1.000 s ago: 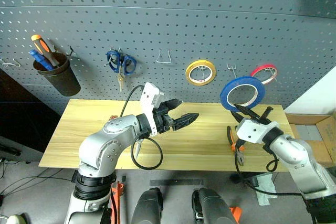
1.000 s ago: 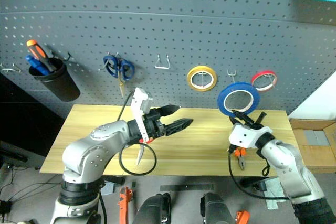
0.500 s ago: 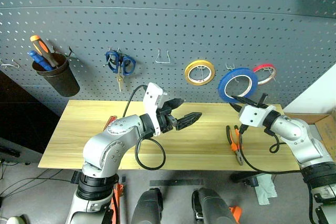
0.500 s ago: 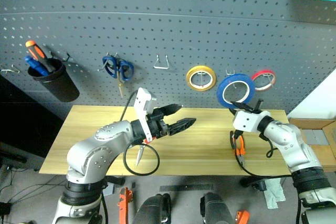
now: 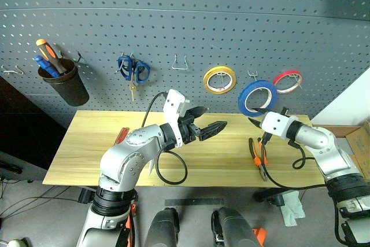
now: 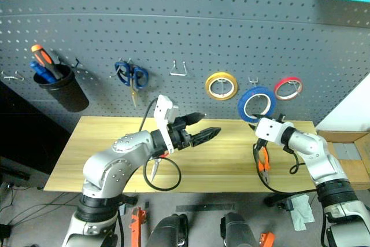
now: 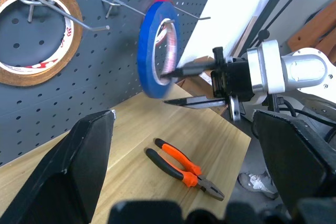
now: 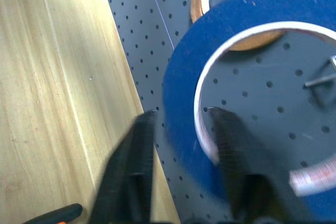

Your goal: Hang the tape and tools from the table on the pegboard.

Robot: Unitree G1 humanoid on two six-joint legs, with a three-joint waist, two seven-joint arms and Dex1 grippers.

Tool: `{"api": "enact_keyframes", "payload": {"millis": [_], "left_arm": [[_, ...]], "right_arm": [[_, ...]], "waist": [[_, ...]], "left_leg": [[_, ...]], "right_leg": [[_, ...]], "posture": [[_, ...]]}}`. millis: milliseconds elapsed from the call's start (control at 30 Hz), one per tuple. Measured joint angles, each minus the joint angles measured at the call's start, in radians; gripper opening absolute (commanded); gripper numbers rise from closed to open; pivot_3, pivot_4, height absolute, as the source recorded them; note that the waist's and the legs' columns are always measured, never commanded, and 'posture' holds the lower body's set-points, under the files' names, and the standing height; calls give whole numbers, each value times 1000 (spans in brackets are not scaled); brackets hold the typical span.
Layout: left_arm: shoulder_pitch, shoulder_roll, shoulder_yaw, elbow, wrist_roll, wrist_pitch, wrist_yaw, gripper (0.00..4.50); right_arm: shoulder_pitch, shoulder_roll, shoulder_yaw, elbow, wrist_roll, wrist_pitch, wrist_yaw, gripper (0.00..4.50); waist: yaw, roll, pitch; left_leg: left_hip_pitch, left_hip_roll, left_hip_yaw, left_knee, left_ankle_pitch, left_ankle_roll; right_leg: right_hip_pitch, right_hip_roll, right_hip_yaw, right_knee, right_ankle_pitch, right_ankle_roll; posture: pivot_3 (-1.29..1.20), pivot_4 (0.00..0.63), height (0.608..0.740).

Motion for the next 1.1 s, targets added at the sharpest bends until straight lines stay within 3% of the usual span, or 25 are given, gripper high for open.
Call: {"api": "enact_keyframes", "payload": {"millis": [167, 200, 500, 733, 900, 1100], "left_arm": [[0, 2, -6, 4, 1, -6, -1, 4500], [0, 2, -10, 5, 2, -10, -2, 4500], [2, 4, -27, 8, 2, -27, -3, 4500], [61, 40, -42, 7, 13, -42, -19, 4500], [190, 100, -50, -48, 17, -42, -25, 4500], [286, 171, -90, -62, 87, -102, -45, 4500]], "right_arm": [[12, -1, -19, -4, -2, 11, -22, 4352], [16, -1, -20, -5, -3, 13, -25, 4434], [118, -1, -46, -129, 21, 88, -27, 4434], [318, -6, -105, -361, 61, 244, -22, 4434], [408, 33, -117, -557, 105, 457, -24, 4434], [412, 138, -116, -667, 148, 824, -62, 4434]], "waist": [[-1, 0, 0], [-1, 0, 0], [-2, 0, 0], [-7, 1, -1], [-9, 1, -1], [-3, 1, 0]], "left_leg": [[1, 0, 0, 0, 0, 0], [1, 0, 0, 0, 0, 0], [1, 0, 1, 0, 0, 0], [1, 0, 1, 0, -2, 3], [2, 1, 1, 0, -2, 4], [2, 1, 1, 0, -1, 6]], "right_leg": [[0, 0, 1, 1, 0, 0], [0, 0, 1, 1, 0, 0], [-1, 0, 1, 2, 0, 0], [-1, 0, 2, 3, -1, 1], [-2, 1, 2, 5, -3, 4], [-2, 0, 3, 5, -3, 3]], "posture": [[-6, 164, 740], [-12, 162, 740], [-30, 164, 740], [-42, 176, 740], [-30, 197, 740], [0, 240, 740]]}}
